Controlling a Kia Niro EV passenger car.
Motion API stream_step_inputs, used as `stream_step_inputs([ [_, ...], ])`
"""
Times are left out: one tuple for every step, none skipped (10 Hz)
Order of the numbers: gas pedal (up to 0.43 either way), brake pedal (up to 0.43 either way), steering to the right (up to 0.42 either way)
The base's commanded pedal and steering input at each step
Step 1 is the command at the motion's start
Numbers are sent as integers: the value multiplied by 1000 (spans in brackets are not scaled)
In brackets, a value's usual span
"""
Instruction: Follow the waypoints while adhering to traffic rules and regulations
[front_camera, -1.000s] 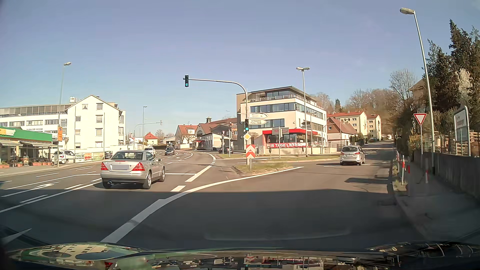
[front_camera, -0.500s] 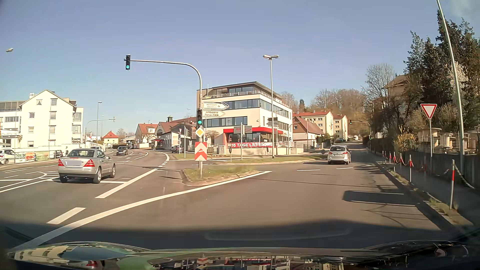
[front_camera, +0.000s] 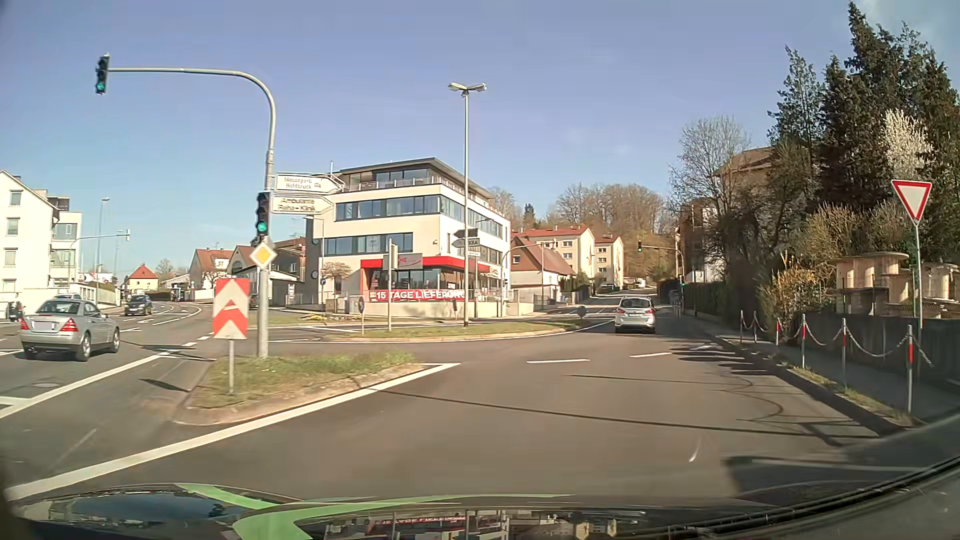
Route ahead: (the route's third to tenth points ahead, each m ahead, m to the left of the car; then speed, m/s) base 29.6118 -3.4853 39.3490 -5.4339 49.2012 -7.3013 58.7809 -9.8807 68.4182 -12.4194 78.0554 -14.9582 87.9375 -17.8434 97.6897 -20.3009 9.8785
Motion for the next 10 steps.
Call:
stream_step_inputs([
  [169,0,107],
  [189,0,100],
  [209,0,96],
  [209,0,90],
  [228,0,84],
  [248,0,80],
  [260,0,76],
  [268,0,66],
  [268,0,58],
  [268,0,51],
])
